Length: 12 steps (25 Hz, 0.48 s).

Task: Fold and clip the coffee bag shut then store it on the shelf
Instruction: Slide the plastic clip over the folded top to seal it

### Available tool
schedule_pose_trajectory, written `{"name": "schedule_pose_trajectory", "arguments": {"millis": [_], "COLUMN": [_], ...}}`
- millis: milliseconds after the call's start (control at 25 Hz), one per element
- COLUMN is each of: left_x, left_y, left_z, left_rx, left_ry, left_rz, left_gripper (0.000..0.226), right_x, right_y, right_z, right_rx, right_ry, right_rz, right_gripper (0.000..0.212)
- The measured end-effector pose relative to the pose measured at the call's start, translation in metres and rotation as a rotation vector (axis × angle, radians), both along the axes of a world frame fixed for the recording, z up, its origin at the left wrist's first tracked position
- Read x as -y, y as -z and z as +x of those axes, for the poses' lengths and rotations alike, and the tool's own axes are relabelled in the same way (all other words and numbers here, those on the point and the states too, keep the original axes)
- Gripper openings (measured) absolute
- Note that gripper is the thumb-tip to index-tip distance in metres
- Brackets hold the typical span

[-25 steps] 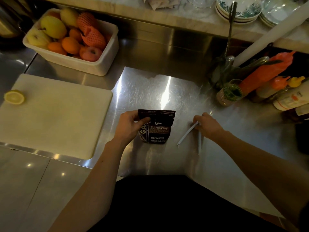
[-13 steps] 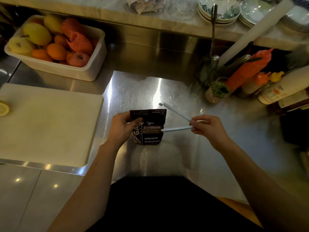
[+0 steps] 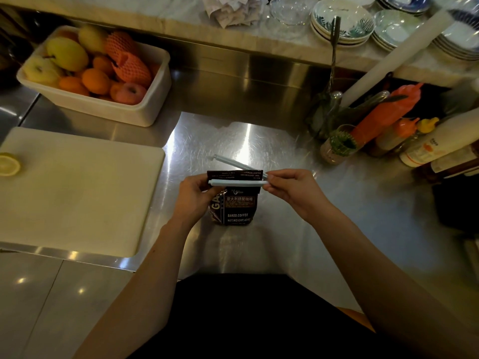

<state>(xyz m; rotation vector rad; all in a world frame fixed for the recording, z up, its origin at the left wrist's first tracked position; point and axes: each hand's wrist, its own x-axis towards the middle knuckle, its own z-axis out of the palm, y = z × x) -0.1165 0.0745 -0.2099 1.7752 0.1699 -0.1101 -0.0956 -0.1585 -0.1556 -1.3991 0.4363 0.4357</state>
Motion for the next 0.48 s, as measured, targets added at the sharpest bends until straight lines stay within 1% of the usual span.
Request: {"name": "schedule_pose_trajectory", "arguments": {"millis": [160,320,480], "left_x": [0.006,0.009,0.012], "left_y": [0.0,0.007,0.012], "left_z": [-0.004,-0.007,-0.01], "left_rx": [-0.04,-0.071,-0.12], "left_ry": [-0.067,-0.121,-0.139], "left_rz": [-0.171,-0.259,-0.356], "left_gripper": [0.022,0.029,0.024], "right_x": [-0.007,-0.011,-0.013], "right_y": [-0.005,-0.008,-0.004], "right_z": [0.003,0.003,0.0], "right_rx": [0.008,0.018,0.029], "right_ry": [-0.027,-0.089,-0.156], "right_rz": [-0.016,-0.012,0.026], "right_gripper": [0.01,0.014,0.023]}}
